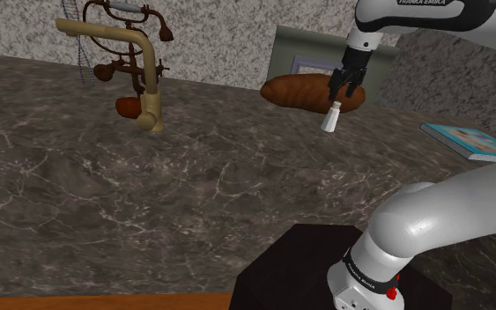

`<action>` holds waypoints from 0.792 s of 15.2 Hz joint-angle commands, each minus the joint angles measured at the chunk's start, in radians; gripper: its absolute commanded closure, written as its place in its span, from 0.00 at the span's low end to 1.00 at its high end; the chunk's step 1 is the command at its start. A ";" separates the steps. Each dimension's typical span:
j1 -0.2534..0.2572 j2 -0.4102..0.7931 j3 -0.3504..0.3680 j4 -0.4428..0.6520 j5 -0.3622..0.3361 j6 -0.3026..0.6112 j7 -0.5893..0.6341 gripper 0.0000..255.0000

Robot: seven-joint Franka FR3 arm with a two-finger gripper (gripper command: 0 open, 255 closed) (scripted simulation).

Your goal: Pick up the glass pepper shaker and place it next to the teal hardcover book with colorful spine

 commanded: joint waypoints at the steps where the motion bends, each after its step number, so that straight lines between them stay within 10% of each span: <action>1: -0.009 0.035 -0.029 0.030 -0.006 0.001 -0.026 0.00; 12: -0.015 0.028 -0.044 -0.076 -0.018 0.101 -0.021 0.00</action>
